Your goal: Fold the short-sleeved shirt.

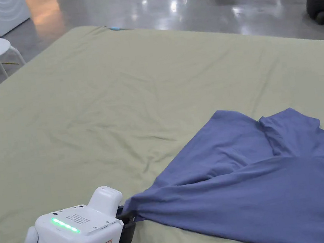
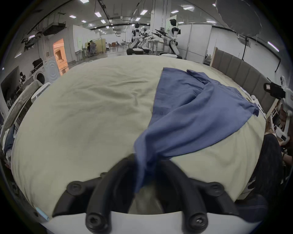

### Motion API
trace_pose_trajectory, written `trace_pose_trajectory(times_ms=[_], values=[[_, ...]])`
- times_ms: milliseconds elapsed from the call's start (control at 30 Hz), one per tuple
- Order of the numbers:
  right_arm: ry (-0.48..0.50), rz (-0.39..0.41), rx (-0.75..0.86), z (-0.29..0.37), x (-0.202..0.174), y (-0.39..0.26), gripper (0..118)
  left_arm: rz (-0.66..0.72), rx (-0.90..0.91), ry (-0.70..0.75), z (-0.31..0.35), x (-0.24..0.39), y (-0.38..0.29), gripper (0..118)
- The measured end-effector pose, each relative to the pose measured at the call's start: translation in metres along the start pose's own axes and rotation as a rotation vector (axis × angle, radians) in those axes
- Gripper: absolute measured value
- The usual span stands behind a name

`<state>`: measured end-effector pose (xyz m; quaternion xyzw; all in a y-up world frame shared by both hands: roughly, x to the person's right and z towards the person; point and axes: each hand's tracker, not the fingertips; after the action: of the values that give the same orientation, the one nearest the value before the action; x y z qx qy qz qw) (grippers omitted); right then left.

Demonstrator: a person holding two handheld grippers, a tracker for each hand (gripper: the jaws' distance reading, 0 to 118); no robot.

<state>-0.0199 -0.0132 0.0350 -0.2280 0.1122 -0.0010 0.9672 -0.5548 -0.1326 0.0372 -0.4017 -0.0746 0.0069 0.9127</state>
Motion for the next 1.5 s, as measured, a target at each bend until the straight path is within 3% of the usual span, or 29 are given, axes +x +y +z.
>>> trace_pose_trajectory(times_ms=[133,233,433,467,500,533,567,600,633,667,800,900,967,1067,1133,1200,1333,1500], values=[[0.016,0.012,-0.025,-0.021,0.006,0.013,0,0.063,-0.015,-0.018,0.007,-0.002,0.006,10],[-0.001,0.077,-0.104,-0.059,0.015,0.029,0,0.066,-0.002,0.003,0.017,0.007,0.011,9],[-0.010,0.191,-0.241,-0.195,0.052,0.068,1,0.081,0.032,-0.023,0.031,0.016,0.016,9],[-0.029,0.229,-0.264,-0.221,0.054,0.073,12,0.090,0.028,-0.034,0.032,0.017,0.017,9],[-0.027,0.278,-0.264,-0.248,0.056,0.078,41,0.091,0.035,-0.029,0.033,0.018,0.017,9],[0.008,0.288,-0.266,-0.269,0.063,0.076,54,0.097,0.039,-0.020,0.033,0.018,0.017,9],[0.082,0.274,-0.288,-0.292,0.069,0.078,54,0.098,0.036,-0.015,0.033,0.018,0.018,9],[0.115,0.251,-0.338,-0.317,0.073,0.080,99,0.102,0.039,-0.007,0.034,0.019,0.018,9],[0.074,0.250,-0.379,-0.333,0.075,0.082,118,0.110,0.039,-0.002,0.033,0.019,0.018,9],[0.052,0.248,-0.314,-0.342,0.073,0.082,114,0.115,0.034,0.003,0.032,0.019,0.018,9],[0.003,0.139,-0.427,-0.392,0.092,0.072,113,0.126,0.022,0.021,0.027,0.020,0.013,9],[-0.068,0.143,-0.488,-0.395,0.101,0.051,112,0.139,0.018,0.027,0.027,0.019,0.011,9],[-0.080,0.042,-0.462,-0.372,0.095,0.057,105,0.143,0.020,0.028,0.027,0.019,0.011,9],[-0.092,0.042,-0.459,-0.351,0.083,0.056,63,0.128,0.029,0.037,0.030,0.022,0.016,9],[-0.088,0.125,-0.475,-0.343,0.070,0.057,28,0.120,0.043,0.041,0.031,0.024,0.020,9],[-0.095,0.199,-0.509,-0.341,0.052,0.055,7,0.125,0.055,0.041,0.032,0.024,0.022,9],[-0.052,0.181,-0.483,-0.331,0.047,0.067,6,0.137,0.074,0.053,0.033,0.023,0.024,9],[-0.026,0.078,-0.304,-0.276,0.060,0.117,5,0.166,0.116,0.054,0.039,0.018,0.038,9]])
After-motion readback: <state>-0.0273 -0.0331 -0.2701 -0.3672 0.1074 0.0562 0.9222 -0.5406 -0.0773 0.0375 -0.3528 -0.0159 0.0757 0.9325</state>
